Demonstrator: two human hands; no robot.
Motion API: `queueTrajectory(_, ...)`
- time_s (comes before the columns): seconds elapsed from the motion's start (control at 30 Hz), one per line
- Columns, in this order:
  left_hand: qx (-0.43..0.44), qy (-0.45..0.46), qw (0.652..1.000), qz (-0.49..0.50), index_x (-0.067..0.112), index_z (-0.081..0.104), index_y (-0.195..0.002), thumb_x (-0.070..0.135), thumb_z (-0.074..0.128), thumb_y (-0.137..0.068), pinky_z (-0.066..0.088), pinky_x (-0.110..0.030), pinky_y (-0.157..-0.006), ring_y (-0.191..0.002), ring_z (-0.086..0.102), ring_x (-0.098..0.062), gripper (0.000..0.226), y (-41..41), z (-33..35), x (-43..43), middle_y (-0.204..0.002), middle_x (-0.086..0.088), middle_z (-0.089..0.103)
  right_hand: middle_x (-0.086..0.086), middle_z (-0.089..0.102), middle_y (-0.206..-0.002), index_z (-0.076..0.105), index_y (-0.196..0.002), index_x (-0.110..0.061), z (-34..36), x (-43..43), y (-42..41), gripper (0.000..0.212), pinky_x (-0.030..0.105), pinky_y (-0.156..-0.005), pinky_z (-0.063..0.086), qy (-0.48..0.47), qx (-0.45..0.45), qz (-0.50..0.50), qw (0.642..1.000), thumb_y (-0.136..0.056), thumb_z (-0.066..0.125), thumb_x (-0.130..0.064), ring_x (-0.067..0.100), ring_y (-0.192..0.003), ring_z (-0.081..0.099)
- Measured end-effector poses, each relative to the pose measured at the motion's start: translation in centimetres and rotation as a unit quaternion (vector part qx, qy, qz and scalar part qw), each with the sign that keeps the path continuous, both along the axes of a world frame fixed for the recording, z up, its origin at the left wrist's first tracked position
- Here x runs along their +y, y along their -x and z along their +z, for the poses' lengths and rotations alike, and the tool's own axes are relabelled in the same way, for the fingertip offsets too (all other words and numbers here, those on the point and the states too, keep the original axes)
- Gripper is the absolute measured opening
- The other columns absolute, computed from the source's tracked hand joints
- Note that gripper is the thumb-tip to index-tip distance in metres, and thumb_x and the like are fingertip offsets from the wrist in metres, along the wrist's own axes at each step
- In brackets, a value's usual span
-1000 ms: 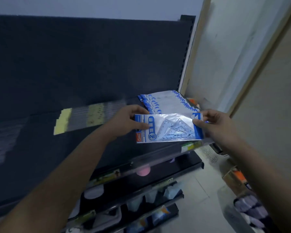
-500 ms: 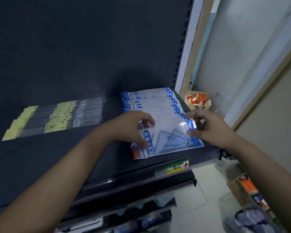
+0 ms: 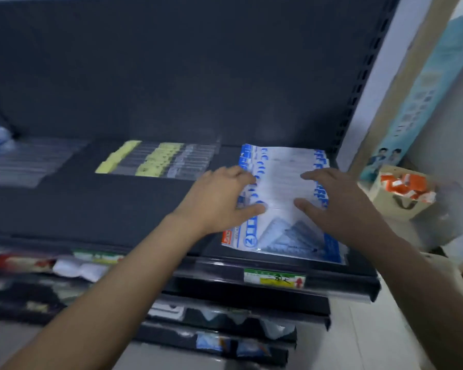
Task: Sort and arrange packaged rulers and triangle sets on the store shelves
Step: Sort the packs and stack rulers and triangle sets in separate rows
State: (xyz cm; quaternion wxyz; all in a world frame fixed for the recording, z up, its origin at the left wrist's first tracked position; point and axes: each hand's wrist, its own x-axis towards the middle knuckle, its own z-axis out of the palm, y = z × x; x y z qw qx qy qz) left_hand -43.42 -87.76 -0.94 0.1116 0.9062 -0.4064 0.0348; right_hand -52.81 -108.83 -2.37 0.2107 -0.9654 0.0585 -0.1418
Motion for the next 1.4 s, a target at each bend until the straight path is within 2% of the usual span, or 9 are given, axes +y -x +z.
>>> queueTrajectory(0.1, -0.058, -0.069, 0.993, 0.074, 0.025, 0.046, -0.134, 0.069, 0.044, -0.085, 0.033, -0.036, -0.099, -0.121, 0.047, -0.021, 0.066, 1.3, 0.3, 3.3, -0.136, 0.004, 0.047, 0.004, 0.049, -0.133, 0.050, -0.131, -0.019, -0.1, 3.0, -0.9, 0.051, 0.042, -0.104, 0.034, 0.024, 0.006, 0.037, 0.999, -0.086, 0.062, -0.039, 0.027, -0.123, 0.043)
queueTrajectory(0.17, -0.082, -0.079, 0.986, 0.124, 0.024, 0.044, -0.136, 0.068, 0.041, -0.086, 0.032, -0.037, -0.099, -0.123, 0.045, -0.022, 0.067, 2.0, 0.9, 6.2, -0.138, 0.003, 0.046, 0.004, 0.048, -0.135, 0.050, -0.131, -0.020, 0.1, 5.9, -1.5, 0.051, 0.044, -0.103, 0.034, 0.018, -0.002, 0.065, 0.998, -0.085, 0.063, -0.039, 0.027, -0.124, 0.042)
queueTrajectory(0.4, -0.124, -0.088, 0.949, 0.274, 0.023, 0.044, -0.133, 0.067, 0.042, -0.086, 0.033, -0.038, -0.097, -0.121, 0.045, -0.023, 0.064, 4.9, 2.6, 19.6, -0.137, 0.003, 0.046, 0.007, 0.054, -0.128, 0.056, -0.126, -0.014, 1.5, 19.0, -3.9, 0.053, 0.043, -0.097, 0.039, 0.018, -0.049, 0.185, 0.981, -0.080, 0.070, -0.035, 0.031, -0.116, 0.048)
queueTrajectory(0.53, -0.138, -0.068, 0.929, 0.336, 0.023, 0.046, -0.134, 0.067, 0.045, -0.085, 0.034, -0.038, -0.097, -0.119, 0.047, -0.024, 0.066, 5.7, 3.1, 28.6, -0.134, 0.002, 0.049, 0.002, 0.050, -0.130, 0.052, -0.129, -0.019, 2.1, 28.4, -5.8, 0.053, 0.034, -0.102, 0.029, 0.014, -0.078, 0.228, 0.970, -0.082, 0.065, -0.040, 0.022, -0.122, 0.039)
queueTrajectory(0.77, -0.130, -0.096, 0.905, 0.393, 0.024, 0.050, -0.127, 0.067, 0.045, -0.082, 0.033, -0.036, -0.093, -0.113, 0.049, -0.022, 0.061, 5.0, 2.7, 45.8, -0.128, 0.004, 0.052, -0.002, 0.034, -0.145, 0.041, -0.137, -0.027, 3.0, 45.8, -9.9, 0.058, 0.040, -0.109, 0.027, -0.009, -0.038, 0.262, 0.964, -0.086, 0.057, -0.049, 0.022, -0.133, 0.029)
queueTrajectory(0.97, -0.113, -0.109, 0.890, 0.427, 0.026, 0.049, -0.128, 0.070, 0.040, -0.080, 0.033, -0.035, -0.093, -0.114, 0.049, -0.022, 0.067, 2.1, 2.3, 56.9, -0.128, 0.005, 0.053, 0.001, 0.045, -0.137, 0.051, -0.132, -0.020, 2.4, 55.6, -12.1, 0.056, 0.039, -0.105, 0.032, -0.042, -0.037, 0.276, 0.960, -0.082, 0.066, -0.041, 0.022, -0.127, 0.037)
queueTrajectory(1.07, -0.107, -0.105, 0.893, 0.424, 0.026, 0.050, -0.127, 0.070, 0.040, -0.080, 0.033, -0.035, -0.093, -0.115, 0.048, -0.022, 0.064, -1.2, 1.8, 60.6, -0.126, 0.005, 0.053, 0.002, 0.048, -0.136, 0.053, -0.130, -0.018, 2.0, 58.8, -14.9, 0.055, 0.040, -0.103, 0.035, -0.045, -0.033, 0.273, 0.960, -0.082, 0.068, -0.038, 0.023, -0.125, 0.042)
queueTrajectory(1.27, -0.117, -0.105, 0.905, 0.396, 0.026, 0.049, -0.130, 0.067, 0.044, -0.082, 0.033, -0.036, -0.093, -0.114, 0.050, -0.021, 0.063, -10.0, 0.2, 66.8, -0.126, 0.006, 0.055, -0.003, 0.045, -0.139, 0.047, -0.133, -0.026, 0.8, 64.7, -23.6, 0.056, 0.036, -0.098, 0.039, -0.051, -0.015, 0.247, 0.967, -0.084, 0.063, -0.047, 0.021, -0.124, 0.044)
queueTrajectory(1.4, -0.108, -0.115, 0.910, 0.383, 0.026, 0.047, -0.133, 0.067, 0.044, -0.083, 0.033, -0.035, -0.095, -0.118, 0.047, -0.021, 0.064, -17.0, -0.1, 71.2, -0.131, 0.006, 0.053, 0.000, 0.048, -0.138, 0.045, -0.136, -0.024, 0.4, 69.5, -30.4, 0.060, 0.036, -0.095, 0.040, -0.055, 0.015, 0.233, 0.971, -0.084, 0.062, -0.048, 0.021, -0.123, 0.046)
